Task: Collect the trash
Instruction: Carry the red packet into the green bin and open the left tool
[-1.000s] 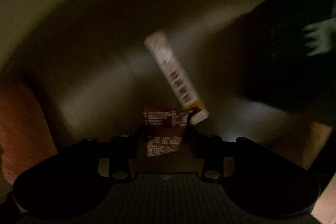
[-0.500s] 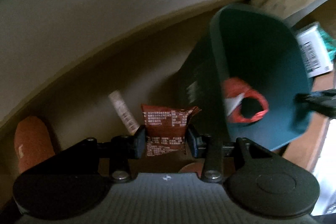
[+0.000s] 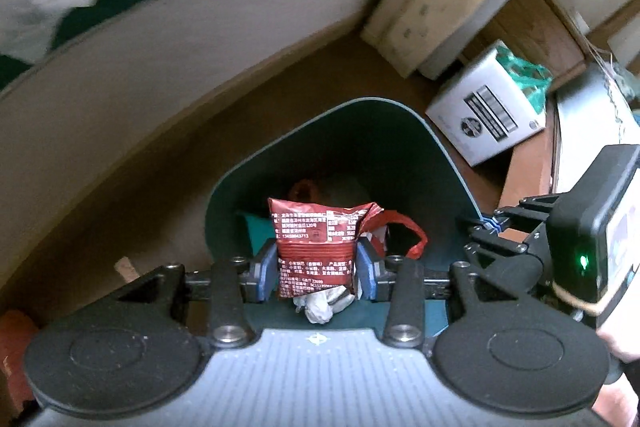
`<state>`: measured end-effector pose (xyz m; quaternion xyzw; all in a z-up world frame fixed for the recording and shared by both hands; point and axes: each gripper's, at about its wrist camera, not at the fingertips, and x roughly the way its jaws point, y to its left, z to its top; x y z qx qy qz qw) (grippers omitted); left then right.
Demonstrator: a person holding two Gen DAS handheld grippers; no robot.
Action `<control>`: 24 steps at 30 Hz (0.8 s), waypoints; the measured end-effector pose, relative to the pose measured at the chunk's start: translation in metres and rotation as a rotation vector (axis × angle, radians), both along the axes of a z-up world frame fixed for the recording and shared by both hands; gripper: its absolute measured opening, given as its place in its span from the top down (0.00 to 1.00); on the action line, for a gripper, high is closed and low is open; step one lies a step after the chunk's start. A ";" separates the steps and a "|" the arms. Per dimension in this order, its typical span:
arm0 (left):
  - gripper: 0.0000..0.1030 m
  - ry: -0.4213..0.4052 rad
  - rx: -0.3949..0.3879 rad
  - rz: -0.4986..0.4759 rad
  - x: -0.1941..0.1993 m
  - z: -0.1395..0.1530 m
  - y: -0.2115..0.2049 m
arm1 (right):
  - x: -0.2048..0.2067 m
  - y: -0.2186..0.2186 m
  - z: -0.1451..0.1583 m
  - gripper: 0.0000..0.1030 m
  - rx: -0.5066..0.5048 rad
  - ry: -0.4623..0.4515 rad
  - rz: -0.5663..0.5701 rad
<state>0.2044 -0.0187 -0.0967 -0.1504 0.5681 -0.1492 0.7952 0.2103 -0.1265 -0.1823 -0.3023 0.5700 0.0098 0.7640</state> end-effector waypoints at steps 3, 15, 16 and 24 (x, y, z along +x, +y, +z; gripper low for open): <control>0.61 0.012 -0.002 -0.034 0.004 -0.026 -0.010 | -0.004 0.000 0.001 1.00 -0.013 0.001 0.008; 0.60 0.067 0.036 -0.117 0.007 -0.048 -0.038 | -0.014 0.012 0.006 0.97 0.008 0.001 -0.010; 0.60 0.073 0.041 -0.114 0.006 -0.049 -0.036 | -0.016 0.013 0.006 0.97 0.009 0.002 -0.007; 0.47 0.082 0.032 -0.110 0.004 -0.055 -0.027 | -0.020 0.017 0.005 0.96 0.006 0.005 0.004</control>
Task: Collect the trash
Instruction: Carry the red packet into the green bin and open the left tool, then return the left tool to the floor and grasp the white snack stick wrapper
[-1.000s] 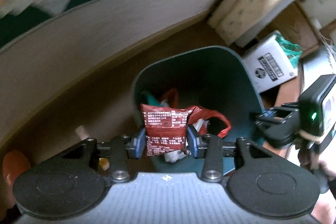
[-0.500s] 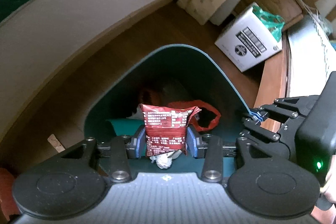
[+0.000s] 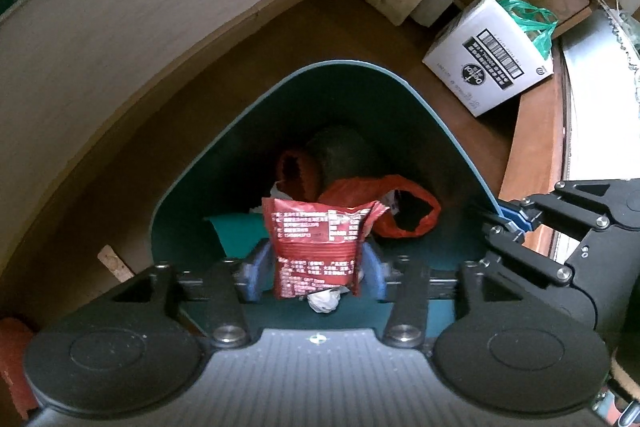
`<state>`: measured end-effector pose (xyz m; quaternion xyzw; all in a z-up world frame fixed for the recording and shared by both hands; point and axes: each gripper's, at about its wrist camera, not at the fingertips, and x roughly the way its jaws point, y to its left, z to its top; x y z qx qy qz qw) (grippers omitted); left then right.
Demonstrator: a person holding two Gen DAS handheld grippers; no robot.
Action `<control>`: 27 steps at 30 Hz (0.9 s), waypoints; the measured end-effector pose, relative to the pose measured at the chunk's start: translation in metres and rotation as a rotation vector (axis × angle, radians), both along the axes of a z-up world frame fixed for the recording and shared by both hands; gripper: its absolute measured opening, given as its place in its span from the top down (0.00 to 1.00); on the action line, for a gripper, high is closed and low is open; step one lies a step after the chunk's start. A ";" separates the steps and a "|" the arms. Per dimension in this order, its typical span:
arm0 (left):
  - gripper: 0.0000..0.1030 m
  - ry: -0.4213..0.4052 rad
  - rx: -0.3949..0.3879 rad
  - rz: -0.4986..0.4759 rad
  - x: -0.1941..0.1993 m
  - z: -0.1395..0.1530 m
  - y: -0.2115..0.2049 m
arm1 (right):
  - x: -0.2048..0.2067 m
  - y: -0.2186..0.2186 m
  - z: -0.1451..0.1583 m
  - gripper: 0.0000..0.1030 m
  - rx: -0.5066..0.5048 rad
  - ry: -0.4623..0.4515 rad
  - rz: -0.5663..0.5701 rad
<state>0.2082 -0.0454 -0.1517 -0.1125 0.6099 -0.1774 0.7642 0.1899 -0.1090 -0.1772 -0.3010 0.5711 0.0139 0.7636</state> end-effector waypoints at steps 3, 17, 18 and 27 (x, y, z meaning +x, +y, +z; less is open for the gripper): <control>0.41 -0.009 0.001 0.001 -0.003 0.002 0.003 | 0.001 0.002 0.000 0.96 -0.005 0.001 0.002; 0.38 -0.058 0.024 0.017 -0.034 0.003 0.061 | 0.002 0.011 -0.007 0.97 -0.052 -0.006 0.017; 0.38 -0.055 0.034 0.036 -0.036 0.000 0.070 | 0.004 0.010 -0.007 0.97 -0.057 -0.004 0.017; 0.38 0.000 0.115 0.141 -0.039 -0.056 0.121 | 0.015 -0.001 -0.009 0.98 -0.067 0.022 0.012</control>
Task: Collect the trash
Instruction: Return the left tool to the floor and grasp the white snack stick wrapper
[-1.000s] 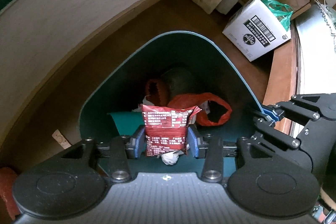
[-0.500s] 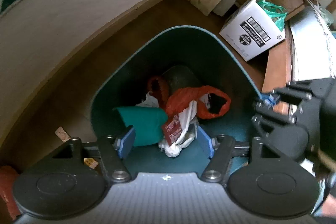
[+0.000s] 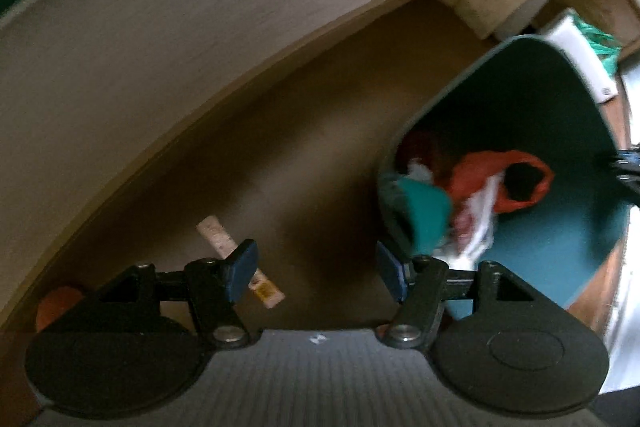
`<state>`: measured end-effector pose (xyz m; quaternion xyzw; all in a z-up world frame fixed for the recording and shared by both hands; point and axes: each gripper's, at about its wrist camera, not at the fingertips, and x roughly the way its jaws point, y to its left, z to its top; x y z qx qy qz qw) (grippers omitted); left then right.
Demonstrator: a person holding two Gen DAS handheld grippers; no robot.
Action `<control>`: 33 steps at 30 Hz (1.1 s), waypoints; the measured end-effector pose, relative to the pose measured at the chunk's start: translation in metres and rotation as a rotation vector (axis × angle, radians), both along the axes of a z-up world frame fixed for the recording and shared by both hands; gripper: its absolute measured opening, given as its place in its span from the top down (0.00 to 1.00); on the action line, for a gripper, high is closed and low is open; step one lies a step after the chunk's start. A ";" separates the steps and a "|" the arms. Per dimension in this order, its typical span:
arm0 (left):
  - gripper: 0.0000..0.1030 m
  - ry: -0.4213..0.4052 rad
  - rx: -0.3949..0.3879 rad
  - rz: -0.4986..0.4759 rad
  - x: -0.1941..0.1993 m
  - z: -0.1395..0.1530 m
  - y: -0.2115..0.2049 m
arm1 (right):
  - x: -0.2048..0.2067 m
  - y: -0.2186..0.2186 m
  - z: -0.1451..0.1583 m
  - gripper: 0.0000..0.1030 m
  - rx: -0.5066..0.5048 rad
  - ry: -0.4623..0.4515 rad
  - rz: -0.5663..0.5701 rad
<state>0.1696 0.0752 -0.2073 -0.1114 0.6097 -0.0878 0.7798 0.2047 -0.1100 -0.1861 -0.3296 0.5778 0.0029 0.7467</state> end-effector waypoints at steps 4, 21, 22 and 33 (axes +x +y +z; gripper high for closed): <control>0.38 0.062 0.051 0.025 0.001 -0.039 0.014 | 0.005 -0.010 -0.001 0.98 0.015 0.033 0.012; 0.38 0.288 0.067 0.139 0.027 -0.183 0.036 | 0.032 -0.047 -0.026 0.96 0.151 0.200 -0.190; 0.38 0.300 0.063 0.146 0.028 -0.191 0.034 | 0.029 -0.045 -0.029 0.96 0.140 0.214 -0.190; 0.38 0.381 0.024 0.247 0.028 -0.249 0.013 | 0.007 -0.044 -0.035 0.93 0.194 0.299 -0.289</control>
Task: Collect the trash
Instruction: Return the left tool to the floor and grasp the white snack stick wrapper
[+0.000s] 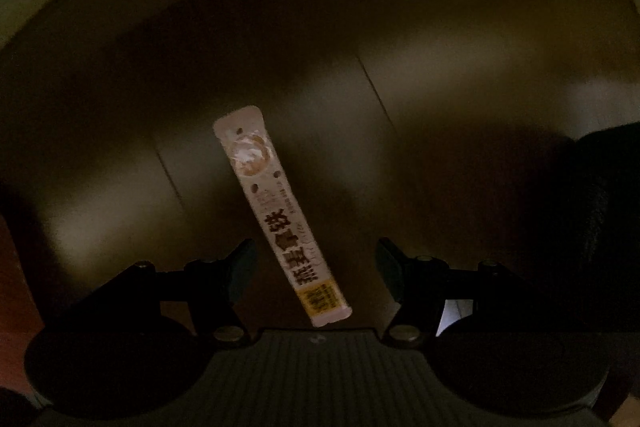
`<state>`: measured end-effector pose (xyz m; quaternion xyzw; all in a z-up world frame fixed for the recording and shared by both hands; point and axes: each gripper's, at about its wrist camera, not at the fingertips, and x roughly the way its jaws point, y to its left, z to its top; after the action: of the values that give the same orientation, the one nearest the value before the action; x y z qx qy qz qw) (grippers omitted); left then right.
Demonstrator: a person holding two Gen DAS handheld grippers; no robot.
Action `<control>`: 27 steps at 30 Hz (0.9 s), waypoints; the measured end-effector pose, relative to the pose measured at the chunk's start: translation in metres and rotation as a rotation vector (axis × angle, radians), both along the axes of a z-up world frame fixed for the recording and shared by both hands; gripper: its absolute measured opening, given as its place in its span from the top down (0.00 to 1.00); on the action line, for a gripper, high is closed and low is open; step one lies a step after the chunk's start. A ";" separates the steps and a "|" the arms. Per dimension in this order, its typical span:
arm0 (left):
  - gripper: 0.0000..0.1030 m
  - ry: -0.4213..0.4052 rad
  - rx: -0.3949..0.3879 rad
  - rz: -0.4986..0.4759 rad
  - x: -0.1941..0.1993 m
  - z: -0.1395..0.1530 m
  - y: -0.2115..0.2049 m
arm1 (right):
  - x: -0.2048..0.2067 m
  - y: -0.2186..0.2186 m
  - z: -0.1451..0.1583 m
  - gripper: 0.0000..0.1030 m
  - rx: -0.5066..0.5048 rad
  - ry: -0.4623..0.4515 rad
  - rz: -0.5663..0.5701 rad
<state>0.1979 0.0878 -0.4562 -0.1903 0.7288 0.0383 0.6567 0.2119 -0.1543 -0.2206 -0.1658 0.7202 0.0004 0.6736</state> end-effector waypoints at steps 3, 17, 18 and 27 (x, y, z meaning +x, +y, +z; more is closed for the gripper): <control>0.39 0.020 0.003 0.043 -0.001 -0.010 0.001 | 0.002 0.001 0.000 0.93 0.021 0.006 -0.030; 0.75 0.029 0.026 0.115 -0.010 -0.017 0.009 | -0.002 -0.006 -0.005 0.93 0.052 -0.026 -0.085; 0.76 0.034 0.022 0.124 -0.011 -0.017 0.010 | -0.003 -0.006 -0.005 0.93 0.052 -0.029 -0.087; 0.78 -0.021 0.084 0.110 -0.013 0.028 0.025 | -0.002 -0.011 -0.003 0.95 0.049 -0.119 -0.118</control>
<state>0.1849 0.1132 -0.4285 -0.2028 0.7081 0.1028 0.6685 0.2099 -0.1648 -0.2233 -0.1065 0.6873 -0.0314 0.7179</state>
